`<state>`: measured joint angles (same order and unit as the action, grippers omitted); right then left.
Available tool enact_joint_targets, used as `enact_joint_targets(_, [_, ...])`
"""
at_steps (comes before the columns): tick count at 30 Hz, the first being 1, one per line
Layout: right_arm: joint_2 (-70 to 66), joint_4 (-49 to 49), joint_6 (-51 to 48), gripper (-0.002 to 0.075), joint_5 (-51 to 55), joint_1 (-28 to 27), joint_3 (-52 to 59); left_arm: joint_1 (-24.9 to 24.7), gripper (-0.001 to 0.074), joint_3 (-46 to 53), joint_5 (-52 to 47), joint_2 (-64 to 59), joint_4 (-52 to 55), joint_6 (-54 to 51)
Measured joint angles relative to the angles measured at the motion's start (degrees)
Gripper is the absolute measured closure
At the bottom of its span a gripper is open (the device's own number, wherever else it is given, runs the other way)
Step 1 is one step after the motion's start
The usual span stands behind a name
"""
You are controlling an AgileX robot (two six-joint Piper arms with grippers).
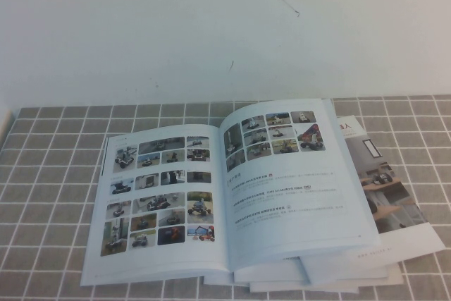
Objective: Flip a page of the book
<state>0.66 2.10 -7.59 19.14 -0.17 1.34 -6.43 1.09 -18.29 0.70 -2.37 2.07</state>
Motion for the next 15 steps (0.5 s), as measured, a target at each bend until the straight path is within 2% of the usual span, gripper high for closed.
enact_joint_targets(8, [0.00,-0.10,-0.13,0.0727,0.09,-4.80,0.00,0.00,0.0737,0.00,0.00,0.00,0.00,0.00])
enact_joint_targets(15, [0.00,-0.22,-0.22,0.0727,0.11,-5.38,0.00,0.00,0.0737,0.00,0.00,0.00,0.00,0.00])
